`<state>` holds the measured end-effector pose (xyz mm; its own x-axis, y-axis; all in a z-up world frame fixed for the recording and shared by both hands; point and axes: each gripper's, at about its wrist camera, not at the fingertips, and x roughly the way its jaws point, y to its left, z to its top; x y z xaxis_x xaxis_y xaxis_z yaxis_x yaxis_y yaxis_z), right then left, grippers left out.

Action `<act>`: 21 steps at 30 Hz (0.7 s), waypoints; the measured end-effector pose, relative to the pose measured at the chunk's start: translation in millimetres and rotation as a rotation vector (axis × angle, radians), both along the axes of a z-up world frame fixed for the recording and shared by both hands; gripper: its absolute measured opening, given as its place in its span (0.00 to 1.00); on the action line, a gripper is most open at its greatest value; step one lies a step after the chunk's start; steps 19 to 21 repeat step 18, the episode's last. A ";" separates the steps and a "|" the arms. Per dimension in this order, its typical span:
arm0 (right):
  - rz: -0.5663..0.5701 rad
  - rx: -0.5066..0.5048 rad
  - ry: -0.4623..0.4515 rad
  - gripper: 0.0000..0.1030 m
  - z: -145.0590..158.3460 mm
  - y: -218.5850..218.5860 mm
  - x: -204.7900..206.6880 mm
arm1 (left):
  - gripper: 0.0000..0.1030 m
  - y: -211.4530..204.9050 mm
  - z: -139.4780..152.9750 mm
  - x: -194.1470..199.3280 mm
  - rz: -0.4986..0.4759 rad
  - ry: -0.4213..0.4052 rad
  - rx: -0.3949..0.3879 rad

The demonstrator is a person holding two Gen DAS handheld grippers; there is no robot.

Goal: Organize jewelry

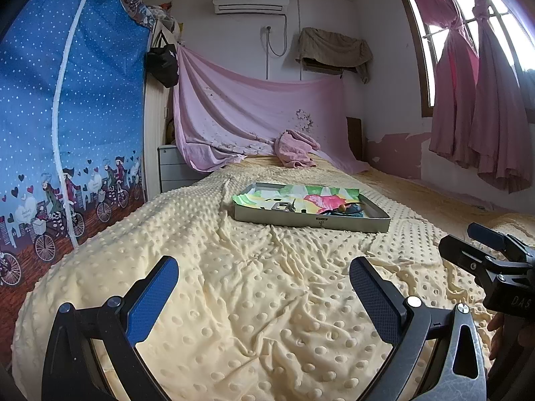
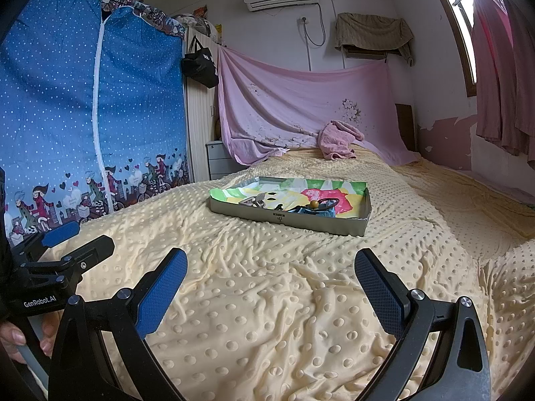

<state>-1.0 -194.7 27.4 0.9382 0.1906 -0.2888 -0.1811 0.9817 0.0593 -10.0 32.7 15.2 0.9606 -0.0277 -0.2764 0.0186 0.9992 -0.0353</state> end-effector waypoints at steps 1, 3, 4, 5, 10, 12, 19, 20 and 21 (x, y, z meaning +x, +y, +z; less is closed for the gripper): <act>0.000 0.000 0.000 0.96 0.0 0.1 0.0 | 1.00 -1.6 0.5 0.7 0.000 0.000 0.001; 0.000 0.000 0.000 0.96 0.1 0.1 -0.1 | 1.00 -1.4 0.4 0.3 0.001 0.002 0.000; 0.000 0.000 0.000 0.96 0.0 0.4 -0.3 | 1.00 -2.6 1.0 0.9 0.000 0.001 0.001; 0.000 0.000 0.000 0.96 -0.1 0.7 -0.4 | 1.00 -2.6 1.0 0.9 0.000 0.001 0.001; 0.000 0.000 0.000 0.96 0.2 0.3 -0.1 | 1.00 -1.6 0.8 0.3 0.000 0.001 0.002; 0.000 0.000 0.000 0.96 -0.2 1.4 -0.7 | 1.00 -1.9 0.9 0.3 0.000 0.001 0.002; 0.000 0.001 0.001 0.96 0.3 0.3 0.0 | 1.00 -4.2 1.0 1.6 -0.001 0.003 0.001; 0.000 0.001 0.001 0.96 0.3 0.3 0.0 | 1.00 -4.2 1.0 1.6 -0.001 0.003 0.001; 0.000 0.001 0.001 0.96 0.3 0.3 0.0 | 1.00 -4.2 1.0 1.6 -0.001 0.003 0.001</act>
